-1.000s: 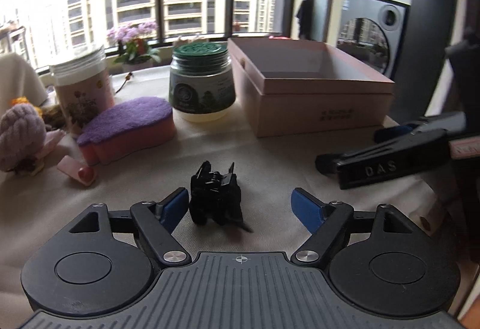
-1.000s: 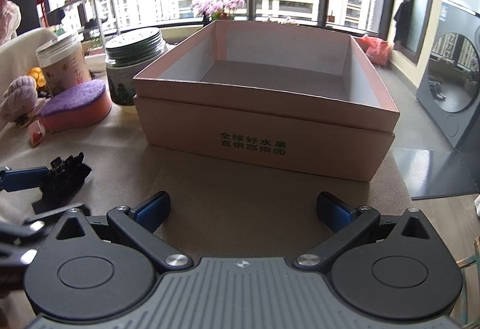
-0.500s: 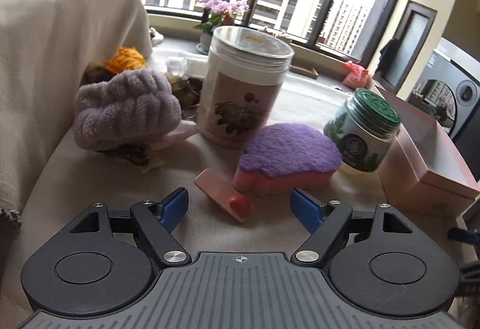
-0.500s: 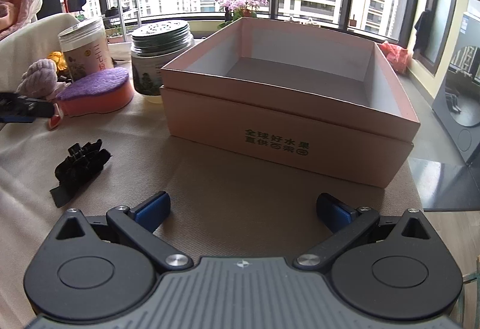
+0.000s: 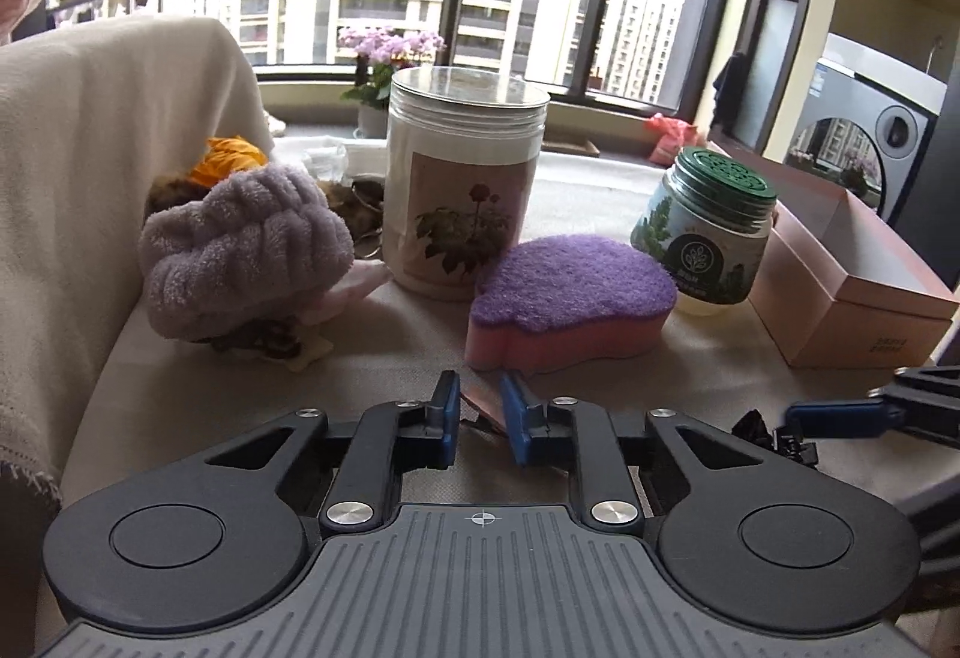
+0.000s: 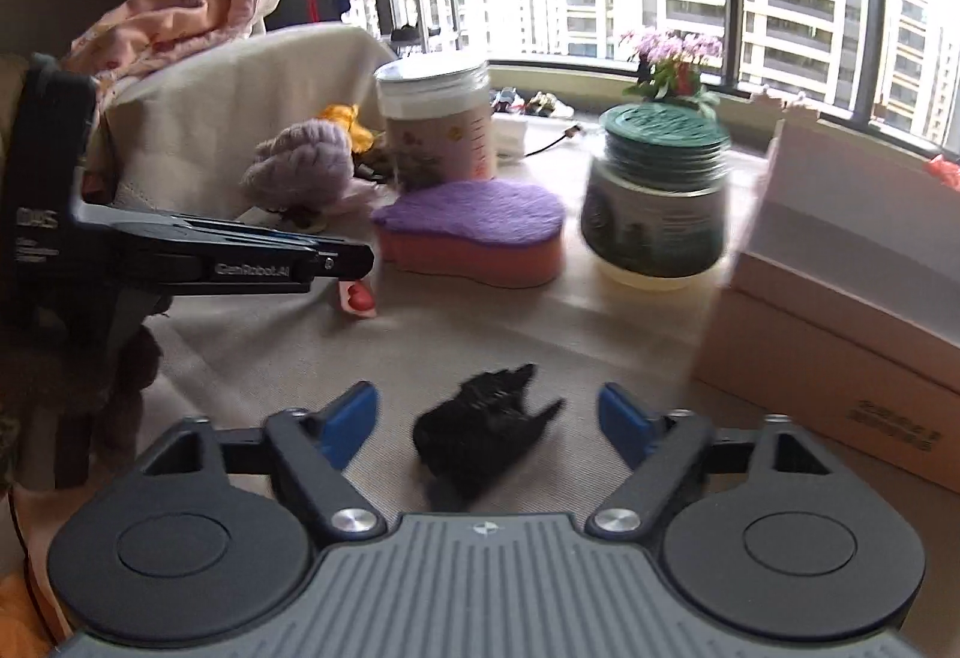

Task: Organize soft objects
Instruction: 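Grasp the pink heart hair clip with the left tool while the right tool grasps the black claw clip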

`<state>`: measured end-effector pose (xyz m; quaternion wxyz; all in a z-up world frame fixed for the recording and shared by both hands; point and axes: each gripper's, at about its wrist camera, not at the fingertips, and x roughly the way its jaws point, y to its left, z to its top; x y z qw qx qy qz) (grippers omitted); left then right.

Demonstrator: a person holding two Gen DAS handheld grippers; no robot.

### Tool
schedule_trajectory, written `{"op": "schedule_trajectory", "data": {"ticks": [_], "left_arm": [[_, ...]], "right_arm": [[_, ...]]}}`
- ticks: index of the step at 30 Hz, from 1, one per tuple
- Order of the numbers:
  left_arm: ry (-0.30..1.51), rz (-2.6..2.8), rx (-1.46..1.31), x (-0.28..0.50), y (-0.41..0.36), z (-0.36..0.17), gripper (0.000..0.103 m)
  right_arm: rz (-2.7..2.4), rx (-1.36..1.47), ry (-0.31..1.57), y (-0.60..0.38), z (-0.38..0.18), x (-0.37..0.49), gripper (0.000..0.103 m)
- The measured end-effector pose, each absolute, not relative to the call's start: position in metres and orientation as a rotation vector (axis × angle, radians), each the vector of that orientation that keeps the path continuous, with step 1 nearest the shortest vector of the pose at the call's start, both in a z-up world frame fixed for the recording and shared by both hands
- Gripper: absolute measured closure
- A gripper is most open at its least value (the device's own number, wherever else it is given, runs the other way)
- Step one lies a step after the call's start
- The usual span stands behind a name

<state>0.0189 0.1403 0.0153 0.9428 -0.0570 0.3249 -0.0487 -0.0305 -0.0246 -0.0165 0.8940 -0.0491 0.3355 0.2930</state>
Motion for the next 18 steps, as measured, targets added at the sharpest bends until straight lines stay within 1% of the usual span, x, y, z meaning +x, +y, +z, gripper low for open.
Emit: {"op": "schedule_trajectory", "data": {"ticks": [1, 2, 7, 13, 18], "left_arm": [[0.663, -0.109, -0.106, 0.016, 0.14, 0.016, 0.083], [0.662, -0.12, -0.09, 0.013, 0.138, 0.018, 0.084], [0.654, -0.192, -0.058, -0.008, 0.127, 0.026, 0.09], [0.643, -0.33, -0.051, -0.031, 0.09, 0.043, 0.091], [0.6, -0.38, -0.065, -0.042, 0.072, 0.065, 0.091]], "right_arm": [[0.604, -0.111, 0.717, -0.019, -0.018, -0.028, 0.058], [0.602, -0.116, 0.73, -0.017, -0.017, -0.028, 0.061], [0.588, -0.141, 0.701, -0.029, -0.006, -0.041, 0.063], [0.535, -0.126, 0.688, -0.078, 0.011, -0.066, 0.063], [0.464, -0.12, 0.637, -0.123, 0.025, -0.092, 0.063]]}}
